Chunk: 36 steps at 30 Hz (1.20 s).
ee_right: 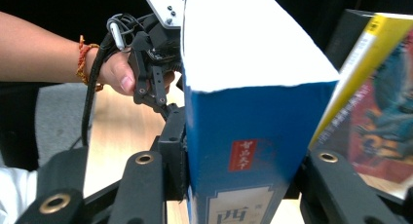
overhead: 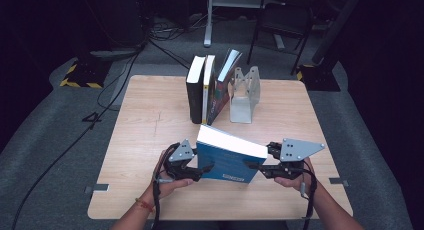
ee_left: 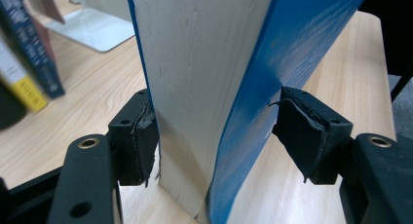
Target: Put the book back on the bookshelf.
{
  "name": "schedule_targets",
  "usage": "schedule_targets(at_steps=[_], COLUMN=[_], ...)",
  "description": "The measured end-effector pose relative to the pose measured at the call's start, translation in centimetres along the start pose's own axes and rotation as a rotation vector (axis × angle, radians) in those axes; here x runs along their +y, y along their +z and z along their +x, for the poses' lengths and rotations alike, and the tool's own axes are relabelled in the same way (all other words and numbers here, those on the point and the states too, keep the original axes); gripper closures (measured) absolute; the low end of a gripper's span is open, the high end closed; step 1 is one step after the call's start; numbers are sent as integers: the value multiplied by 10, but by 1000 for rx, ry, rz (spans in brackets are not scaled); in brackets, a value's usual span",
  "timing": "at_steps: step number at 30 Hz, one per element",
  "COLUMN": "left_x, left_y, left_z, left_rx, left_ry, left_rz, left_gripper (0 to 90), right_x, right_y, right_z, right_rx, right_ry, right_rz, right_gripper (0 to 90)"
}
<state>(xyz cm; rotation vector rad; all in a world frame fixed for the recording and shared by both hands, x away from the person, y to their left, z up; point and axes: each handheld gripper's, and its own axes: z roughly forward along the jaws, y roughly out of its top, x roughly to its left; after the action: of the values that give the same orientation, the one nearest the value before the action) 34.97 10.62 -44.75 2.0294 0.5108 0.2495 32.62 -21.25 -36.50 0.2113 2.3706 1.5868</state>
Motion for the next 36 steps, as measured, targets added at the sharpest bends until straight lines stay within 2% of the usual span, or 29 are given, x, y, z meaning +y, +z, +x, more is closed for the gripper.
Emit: schedule_targets(at_steps=[3,4,6,11,13,18,20,23,25,29,34,36], left_x=[7,7,15,22,23,21,19,20,18,3,-30,-42], left_y=[14,14,28,42,43,43,43,42,39,19,-16,-26], left_z=[0,0,4,7,8,7,6,4,0,-1,-6,-10], left_rx=[-25,-25,-59,-90,-92,-101,-96,-80,-48,5,54,83], left_ry=[2,2,3,10,17,-4,-24,-21,-8,-32,-93,-93], left_rz=[-2,-2,-6,-12,-13,-13,-23,-15,5,60,145,200], left_gripper=[343,343,337,334,332,322,319,319,329,313,283,273], right_x=[-3,-5,-7,-9,-8,-2,6,13,18,20,23,25], right_y=[-11,-14,-22,-33,-36,-34,-31,-29,-26,-26,-24,-23], right_z=[-3,-4,-6,-11,-13,-15,-22,-26,-27,-25,-27,-27], right_rx=[-28,-35,-55,-91,-91,-86,-59,-44,-36,-23,-20,-14], right_ry=[9,15,23,51,63,92,132,139,140,144,175,179], right_rz=[8,9,15,39,49,68,80,107,143,155,184,206], right_gripper=[589,589,589,588,587,566,553,553,553,565,568,566])
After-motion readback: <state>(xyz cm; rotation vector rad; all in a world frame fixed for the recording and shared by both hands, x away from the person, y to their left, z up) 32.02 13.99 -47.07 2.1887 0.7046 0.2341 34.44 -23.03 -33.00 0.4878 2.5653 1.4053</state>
